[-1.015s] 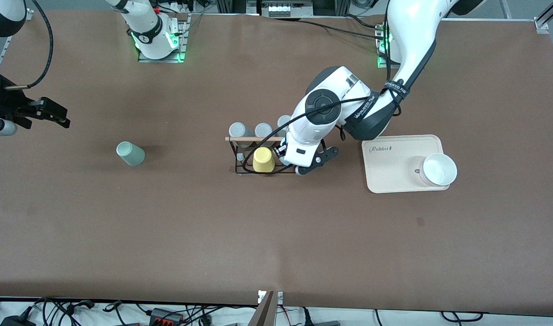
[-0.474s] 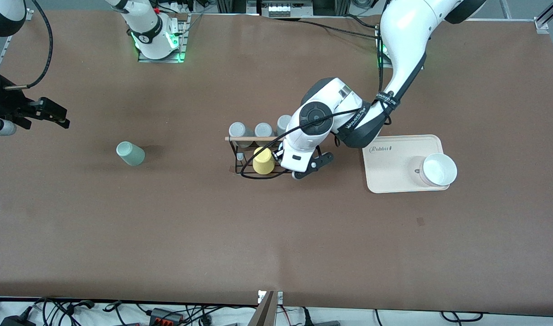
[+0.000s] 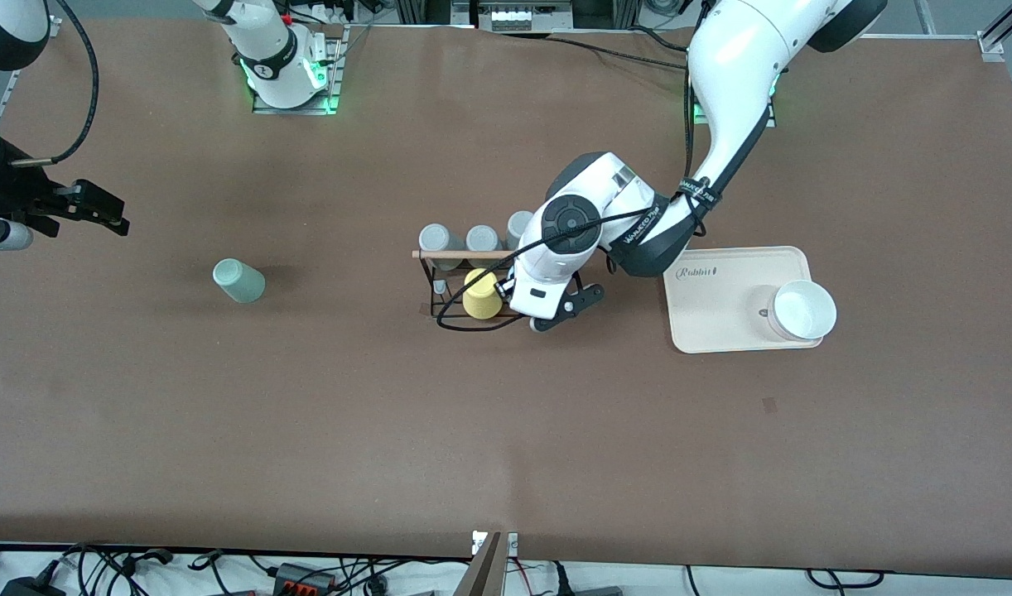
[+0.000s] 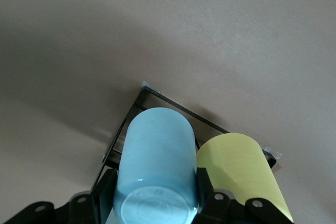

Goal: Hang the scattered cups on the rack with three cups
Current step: 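Lower the light blue cup onto a rack peg beside the yellow cup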

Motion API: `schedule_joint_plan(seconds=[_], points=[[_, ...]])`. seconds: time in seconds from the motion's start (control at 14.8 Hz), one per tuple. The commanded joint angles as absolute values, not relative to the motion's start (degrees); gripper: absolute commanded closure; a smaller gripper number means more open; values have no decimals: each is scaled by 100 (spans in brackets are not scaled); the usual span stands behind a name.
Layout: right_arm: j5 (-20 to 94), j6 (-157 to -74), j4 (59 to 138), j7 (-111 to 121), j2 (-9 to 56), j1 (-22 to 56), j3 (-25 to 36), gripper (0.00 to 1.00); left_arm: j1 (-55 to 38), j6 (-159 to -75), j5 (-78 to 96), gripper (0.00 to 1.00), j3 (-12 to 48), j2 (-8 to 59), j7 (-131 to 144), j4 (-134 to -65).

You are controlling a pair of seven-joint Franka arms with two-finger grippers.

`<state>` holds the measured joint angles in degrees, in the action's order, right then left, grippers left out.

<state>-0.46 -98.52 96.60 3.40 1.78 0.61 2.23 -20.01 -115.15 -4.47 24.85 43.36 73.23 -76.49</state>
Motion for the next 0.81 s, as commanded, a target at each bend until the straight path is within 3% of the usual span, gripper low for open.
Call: schedule_joint_plan(seconds=[0.0,0.07,0.41,0.74], points=[[-35,-9800,9554,413,237,53,220,0,-2065,-11470,-589,6,2470,4386,7418,-7559],[-44,-9800,9554,413,237,70,211,0,-2065,-11470,-589,0,2470,4377,7418,-7559],[-26,-9800,9554,439,264,35,202,0,-1820,-11295,-589,0,2470,3991,7418,-7523],[43,-9800,9554,396,272,18,220,0,-1171,-10154,-589,0,2479,3341,6823,-7567]])
